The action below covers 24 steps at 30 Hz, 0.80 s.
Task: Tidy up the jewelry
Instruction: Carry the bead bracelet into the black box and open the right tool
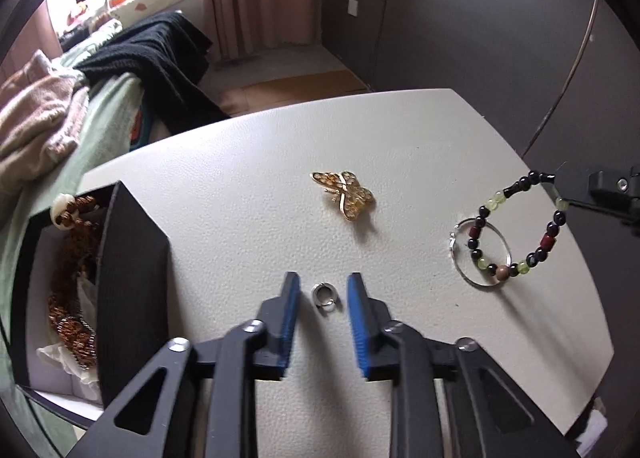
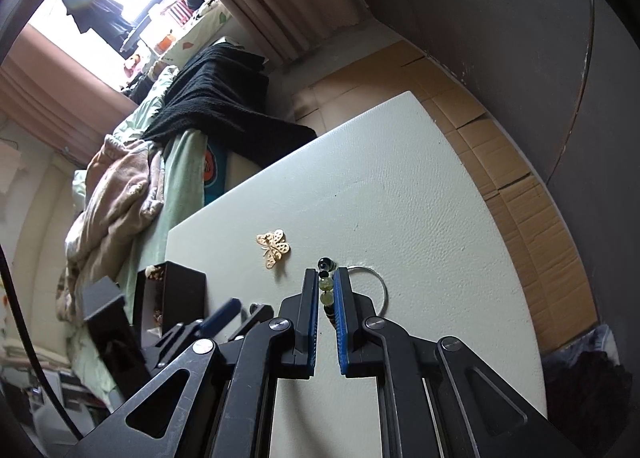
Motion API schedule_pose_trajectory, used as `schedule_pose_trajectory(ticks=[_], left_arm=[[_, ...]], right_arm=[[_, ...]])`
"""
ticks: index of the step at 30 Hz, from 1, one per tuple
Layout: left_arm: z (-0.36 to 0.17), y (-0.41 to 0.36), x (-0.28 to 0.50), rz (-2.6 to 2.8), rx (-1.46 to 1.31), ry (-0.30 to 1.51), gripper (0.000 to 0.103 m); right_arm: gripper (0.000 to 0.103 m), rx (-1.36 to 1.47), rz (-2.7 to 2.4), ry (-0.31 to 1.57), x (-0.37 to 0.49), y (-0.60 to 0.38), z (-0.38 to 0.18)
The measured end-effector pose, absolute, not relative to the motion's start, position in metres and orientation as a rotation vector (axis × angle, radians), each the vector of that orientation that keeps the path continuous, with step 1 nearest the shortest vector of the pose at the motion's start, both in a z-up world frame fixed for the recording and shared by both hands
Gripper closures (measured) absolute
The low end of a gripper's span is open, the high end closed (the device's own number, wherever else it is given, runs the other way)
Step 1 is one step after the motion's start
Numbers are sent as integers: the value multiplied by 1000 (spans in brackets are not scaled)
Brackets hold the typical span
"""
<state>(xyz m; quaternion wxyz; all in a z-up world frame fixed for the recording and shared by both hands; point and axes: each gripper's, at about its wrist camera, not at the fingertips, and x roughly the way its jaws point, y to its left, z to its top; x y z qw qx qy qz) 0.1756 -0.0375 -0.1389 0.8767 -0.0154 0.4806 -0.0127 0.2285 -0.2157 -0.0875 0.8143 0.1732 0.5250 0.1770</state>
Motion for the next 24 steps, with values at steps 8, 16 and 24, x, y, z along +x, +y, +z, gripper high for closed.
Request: schedule_pose_trajectory(ticks=[8, 16, 24], left_arm=[[-128, -20, 171, -32, -124, 992, 90], [-88, 3, 147, -42, -208, 897, 90], [-55, 47, 117, -5, -310, 784, 90]], right_arm=[[94, 384, 400, 1107, 226, -213, -83], [94, 420, 494, 1046, 217, -200, -68], [94, 432, 579, 994, 201, -172, -54]])
